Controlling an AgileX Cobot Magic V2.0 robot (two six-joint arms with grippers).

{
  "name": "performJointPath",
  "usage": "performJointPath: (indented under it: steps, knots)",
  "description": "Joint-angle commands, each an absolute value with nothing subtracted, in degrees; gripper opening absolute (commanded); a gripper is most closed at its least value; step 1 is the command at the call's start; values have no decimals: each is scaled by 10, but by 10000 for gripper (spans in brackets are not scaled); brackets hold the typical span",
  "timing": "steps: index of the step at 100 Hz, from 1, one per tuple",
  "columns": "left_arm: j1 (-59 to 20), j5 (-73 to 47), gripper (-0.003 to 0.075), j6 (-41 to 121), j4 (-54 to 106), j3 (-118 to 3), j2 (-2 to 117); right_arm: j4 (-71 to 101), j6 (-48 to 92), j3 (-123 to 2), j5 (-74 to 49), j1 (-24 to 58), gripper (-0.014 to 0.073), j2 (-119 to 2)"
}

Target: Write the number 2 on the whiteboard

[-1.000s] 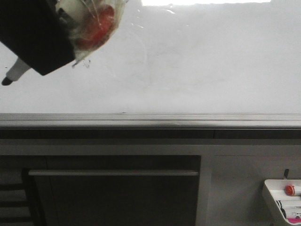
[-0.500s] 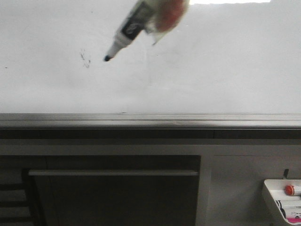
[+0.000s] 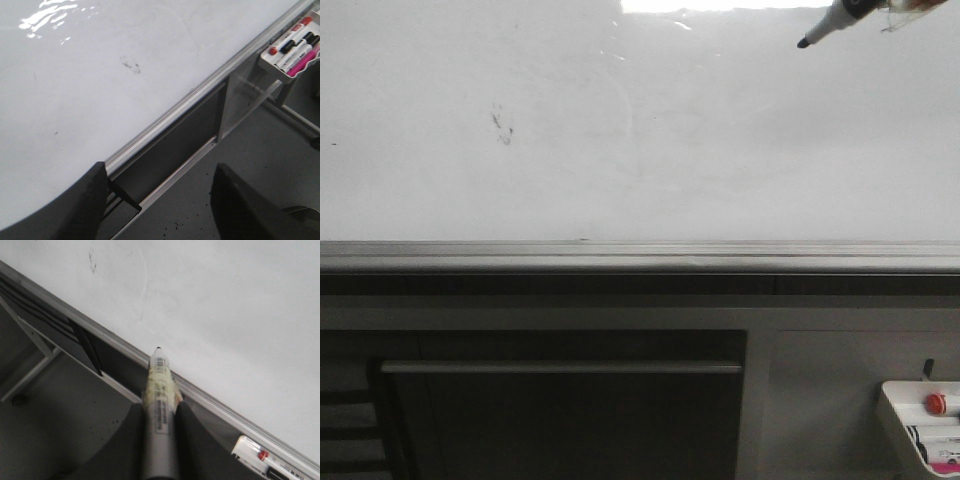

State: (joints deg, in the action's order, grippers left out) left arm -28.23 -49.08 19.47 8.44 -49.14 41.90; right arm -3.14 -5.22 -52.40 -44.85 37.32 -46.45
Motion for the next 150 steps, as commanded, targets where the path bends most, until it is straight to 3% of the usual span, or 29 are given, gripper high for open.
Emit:
performJointPath:
  steps: [1, 40, 77, 150]
  knots:
    - [-266, -422, 419, 184, 96, -472, 400, -43, -62, -506, -361, 371, 7, -433]
    - [-262, -384, 419, 184, 98, -442, 390, -31, -62, -466, -293, 371, 7, -433]
    - [-262, -384, 419, 184, 98, -440, 390, 0, -50, -589, -379, 333, 7, -546]
    - [-262, -384, 419, 184, 98, -440, 390, 14, 0, -683, -318, 351, 7, -728]
